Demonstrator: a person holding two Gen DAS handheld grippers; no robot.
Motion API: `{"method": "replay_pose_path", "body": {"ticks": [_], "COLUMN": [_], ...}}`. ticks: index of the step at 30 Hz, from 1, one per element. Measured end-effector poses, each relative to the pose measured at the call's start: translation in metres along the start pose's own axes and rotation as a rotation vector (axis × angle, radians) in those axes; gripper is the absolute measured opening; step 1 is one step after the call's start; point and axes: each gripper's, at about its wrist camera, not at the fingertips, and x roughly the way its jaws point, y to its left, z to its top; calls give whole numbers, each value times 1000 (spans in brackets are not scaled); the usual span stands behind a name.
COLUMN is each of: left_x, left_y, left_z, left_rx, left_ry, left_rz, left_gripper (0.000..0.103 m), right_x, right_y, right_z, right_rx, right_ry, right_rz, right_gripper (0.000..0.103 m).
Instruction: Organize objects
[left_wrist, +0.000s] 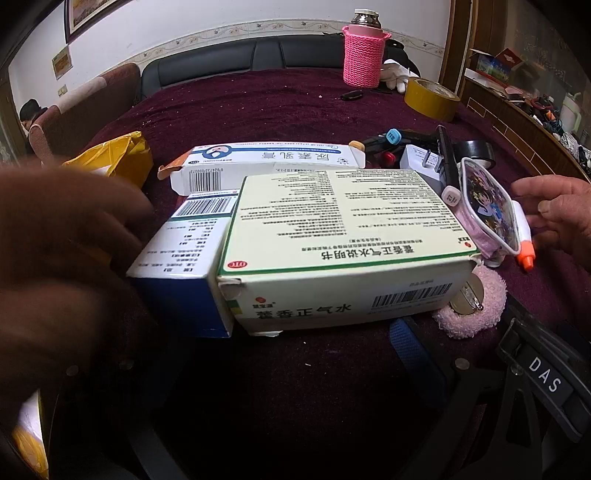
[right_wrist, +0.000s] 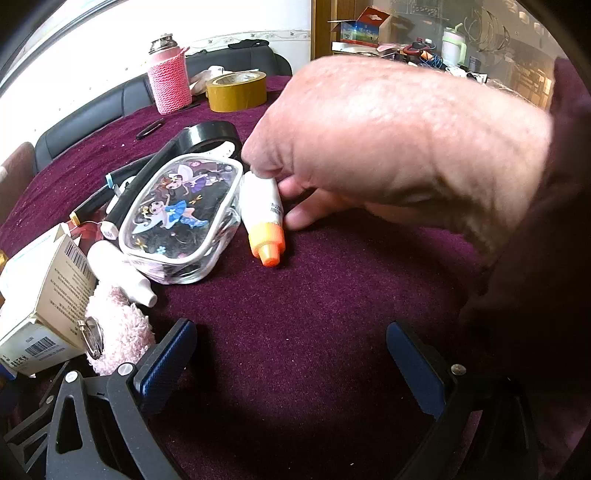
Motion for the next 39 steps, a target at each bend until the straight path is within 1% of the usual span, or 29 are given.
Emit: {"method": "replay_pose_path", "body": {"ticks": [35, 39], "left_x": [-1, 3], "left_y": [-1, 2], "left_z": [-2, -4], "left_rx": [-3, 0], "left_ry": [0, 16], "left_rz": [7, 3], "left_gripper": [103, 103], "right_x": [-3, -4], "right_y": [-1, -1], "right_z": [-3, -4], "right_rx": [0, -1], "right_ry": [0, 4], "right_rz": [0, 4], "right_gripper": [103, 103]}}
